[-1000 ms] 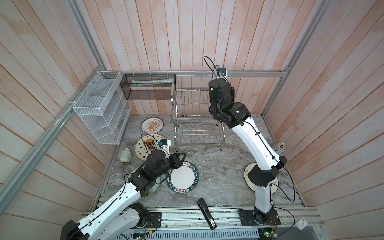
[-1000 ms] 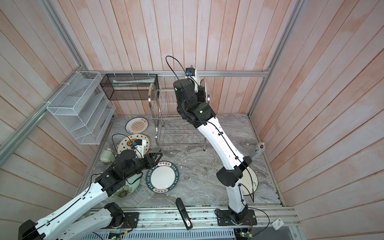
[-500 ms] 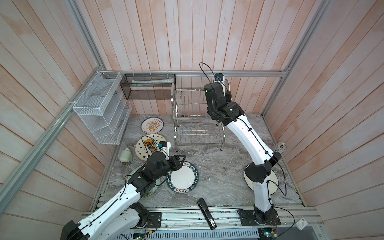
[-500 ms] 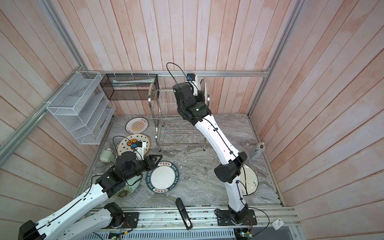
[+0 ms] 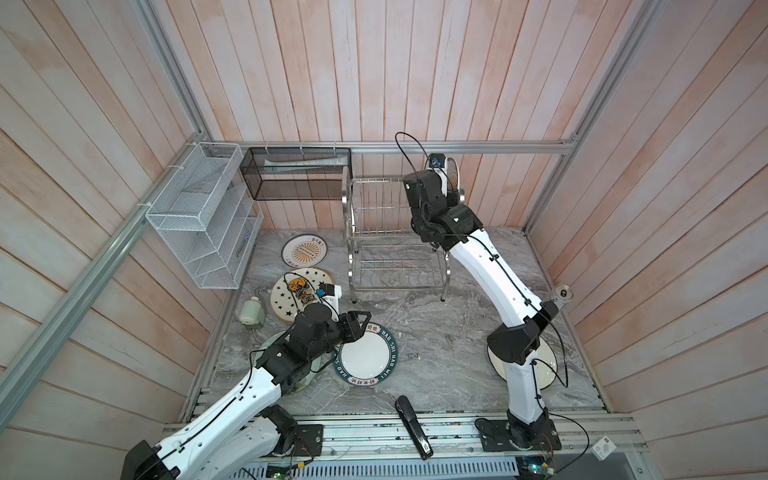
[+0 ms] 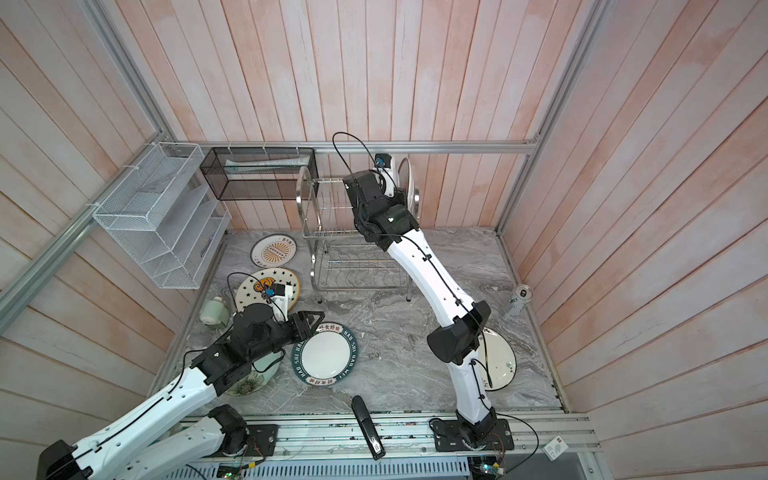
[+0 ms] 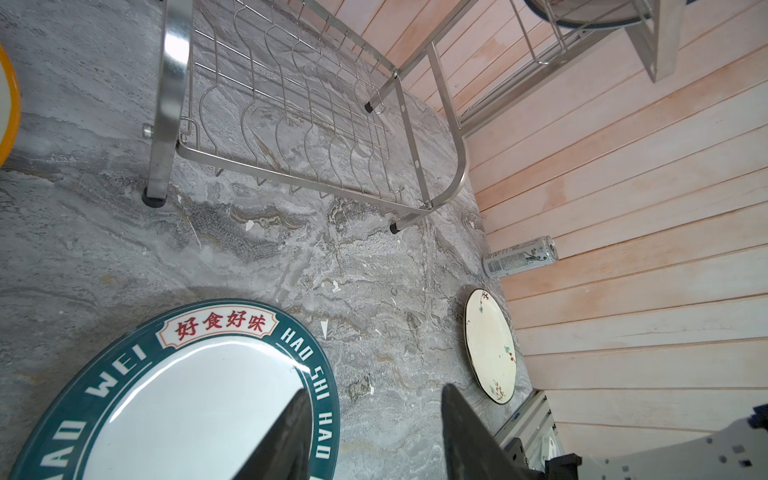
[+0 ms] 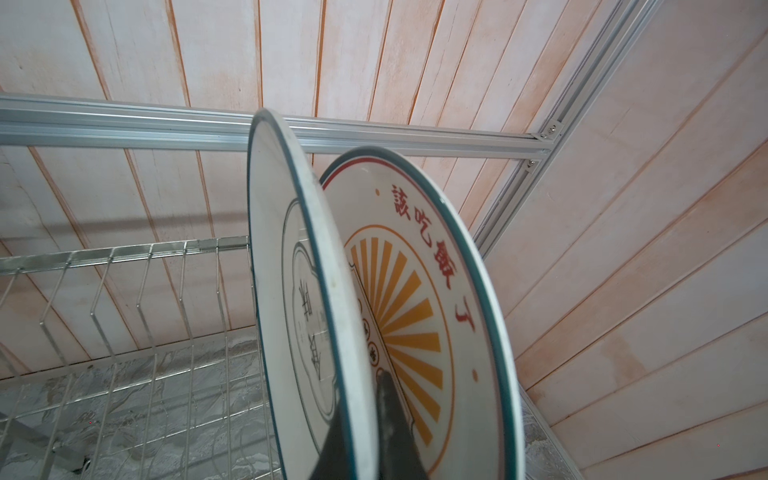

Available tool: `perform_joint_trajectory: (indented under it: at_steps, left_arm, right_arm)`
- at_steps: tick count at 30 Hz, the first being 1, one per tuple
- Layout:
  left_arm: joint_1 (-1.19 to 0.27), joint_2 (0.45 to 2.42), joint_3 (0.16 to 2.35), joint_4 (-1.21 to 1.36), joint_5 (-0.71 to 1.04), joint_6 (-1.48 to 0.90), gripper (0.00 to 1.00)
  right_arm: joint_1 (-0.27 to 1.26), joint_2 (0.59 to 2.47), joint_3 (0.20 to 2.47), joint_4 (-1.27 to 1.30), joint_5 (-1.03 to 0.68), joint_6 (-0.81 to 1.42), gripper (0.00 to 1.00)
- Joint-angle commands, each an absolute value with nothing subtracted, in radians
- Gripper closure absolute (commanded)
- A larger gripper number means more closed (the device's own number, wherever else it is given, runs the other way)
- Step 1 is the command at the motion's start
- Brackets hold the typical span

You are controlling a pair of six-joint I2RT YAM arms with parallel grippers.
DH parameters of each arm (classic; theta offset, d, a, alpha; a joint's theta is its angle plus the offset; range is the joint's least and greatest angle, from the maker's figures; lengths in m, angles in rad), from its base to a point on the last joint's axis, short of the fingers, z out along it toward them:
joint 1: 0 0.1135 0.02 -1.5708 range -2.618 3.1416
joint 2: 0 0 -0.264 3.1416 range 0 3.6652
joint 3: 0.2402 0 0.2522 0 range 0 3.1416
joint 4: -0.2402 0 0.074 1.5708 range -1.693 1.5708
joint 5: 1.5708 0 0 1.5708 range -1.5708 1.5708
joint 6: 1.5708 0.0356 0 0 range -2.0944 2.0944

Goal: Load the plates into the dish rack
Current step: 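Lower the white plate into the rack slot beside the sunburst plate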

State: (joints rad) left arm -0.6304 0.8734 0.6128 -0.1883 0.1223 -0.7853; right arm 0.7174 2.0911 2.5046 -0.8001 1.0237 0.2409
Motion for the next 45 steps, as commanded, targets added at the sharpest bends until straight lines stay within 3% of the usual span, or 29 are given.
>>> perform_joint_trajectory:
  at_steps: [1,31,45]
  left_arm:
    - [-0.630,0.872,0.635,-0.195,0.122,-0.765,0.48]
    - [-0.631,0.848,0.639,-0.204,0.128,-0.759,0.48]
    - [-0.630,0.846,0.635,-0.202,0.131,-0.758,0.48]
  right_arm:
    - [0.713,2.102,2.500,-0.831,1.014,0.289,1.00]
    - [0.753,2.071,2.431,-0.874,1.062,0.316,0.97]
    - [0.753,2.035,2.384,-0.835,1.055,0.297,0.64]
